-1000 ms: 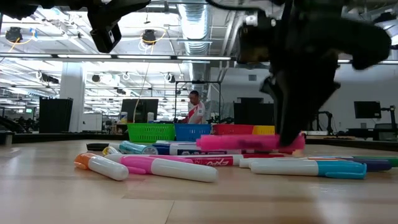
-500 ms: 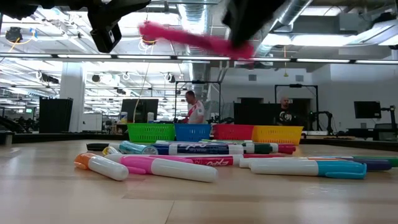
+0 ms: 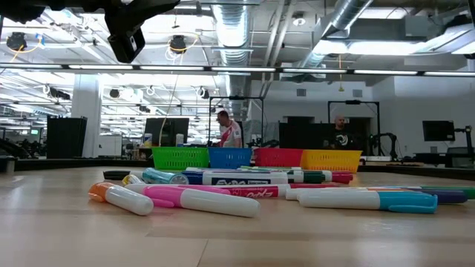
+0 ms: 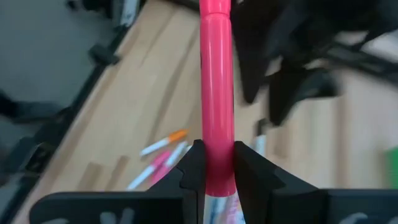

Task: Pick & Place Markers
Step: Put the large pink highlighter pen into the yellow bin

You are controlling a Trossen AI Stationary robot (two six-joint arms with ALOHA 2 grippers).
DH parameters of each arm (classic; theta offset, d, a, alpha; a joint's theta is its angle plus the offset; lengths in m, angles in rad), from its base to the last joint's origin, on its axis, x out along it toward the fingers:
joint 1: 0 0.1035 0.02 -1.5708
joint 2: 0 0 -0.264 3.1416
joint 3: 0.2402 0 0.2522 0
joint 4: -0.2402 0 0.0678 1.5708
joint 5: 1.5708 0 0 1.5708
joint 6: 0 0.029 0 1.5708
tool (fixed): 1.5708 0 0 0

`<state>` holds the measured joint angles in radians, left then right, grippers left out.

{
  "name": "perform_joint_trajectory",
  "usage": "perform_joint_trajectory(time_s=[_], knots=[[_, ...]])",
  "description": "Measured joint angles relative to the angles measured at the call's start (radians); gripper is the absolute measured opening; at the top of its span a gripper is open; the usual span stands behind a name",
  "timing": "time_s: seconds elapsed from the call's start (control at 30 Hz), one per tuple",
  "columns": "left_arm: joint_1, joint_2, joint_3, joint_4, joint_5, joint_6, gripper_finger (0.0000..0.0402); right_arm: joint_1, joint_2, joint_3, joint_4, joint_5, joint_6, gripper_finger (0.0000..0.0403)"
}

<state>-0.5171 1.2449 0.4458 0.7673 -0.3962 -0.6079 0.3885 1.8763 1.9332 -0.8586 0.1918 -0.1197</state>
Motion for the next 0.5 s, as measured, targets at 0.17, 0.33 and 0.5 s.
perform_joint_trajectory(time_s=[0.17,0.33,0.5], knots=[[0.0,0.0,0.0,0.0,0.0,0.0,0.0195,-0.005,-0.001,0.07,-0.001,0.116,-0.02,0.0055],[0.0,0.0,0.0,0.0,0.0,0.0,0.0195,-0.026,0.001,0.076,-0.015,0.132,0.002,0.0055],[0.0,0.0,0.0,0.01,0.0,-0.002,0.0195,-0.055,0.006,0.076,-0.064,0.132,0.064,0.0055]])
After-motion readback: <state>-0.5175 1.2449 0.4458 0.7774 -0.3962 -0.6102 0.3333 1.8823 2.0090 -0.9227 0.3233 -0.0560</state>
